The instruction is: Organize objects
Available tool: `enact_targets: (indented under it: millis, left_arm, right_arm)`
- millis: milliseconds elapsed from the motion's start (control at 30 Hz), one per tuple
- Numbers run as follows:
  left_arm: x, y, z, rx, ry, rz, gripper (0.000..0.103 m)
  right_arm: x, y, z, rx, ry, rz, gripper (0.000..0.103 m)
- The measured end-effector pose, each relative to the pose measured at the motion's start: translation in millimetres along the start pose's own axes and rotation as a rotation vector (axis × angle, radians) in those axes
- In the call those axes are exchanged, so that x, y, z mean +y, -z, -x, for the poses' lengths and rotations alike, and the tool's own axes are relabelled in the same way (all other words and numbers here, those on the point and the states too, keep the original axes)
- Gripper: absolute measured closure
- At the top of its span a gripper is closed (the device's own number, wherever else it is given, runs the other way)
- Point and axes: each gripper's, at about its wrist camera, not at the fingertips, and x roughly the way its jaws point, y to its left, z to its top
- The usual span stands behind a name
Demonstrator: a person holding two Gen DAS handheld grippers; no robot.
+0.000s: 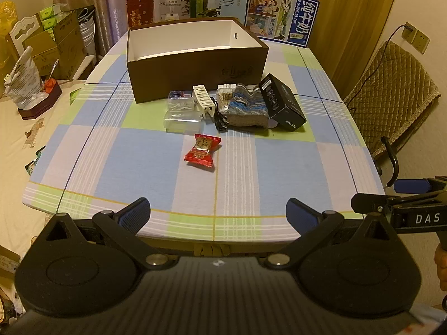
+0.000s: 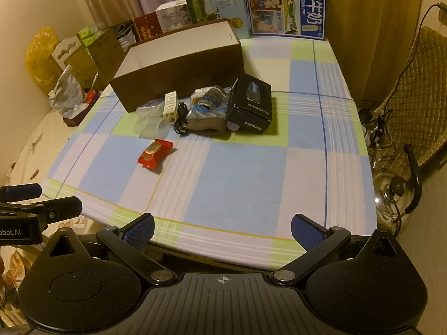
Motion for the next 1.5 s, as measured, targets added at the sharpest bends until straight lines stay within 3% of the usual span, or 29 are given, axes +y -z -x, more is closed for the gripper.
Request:
enact_targets:
  millis: [933, 1500]
  left_arm:
    - [13.3, -10.6, -4.8, -0.002, -0.005, -0.021, 0.001]
    - [28.9, -12.4, -7.8, 0.009, 0.033, -0.080, 0.001]
  right_arm:
    - [13.5, -6.7, -6.4, -0.010, 0.019, -0.013, 0.002]
    - [31.4, 4.3, -7.5, -0.021, 0.071, -0.067, 0.002]
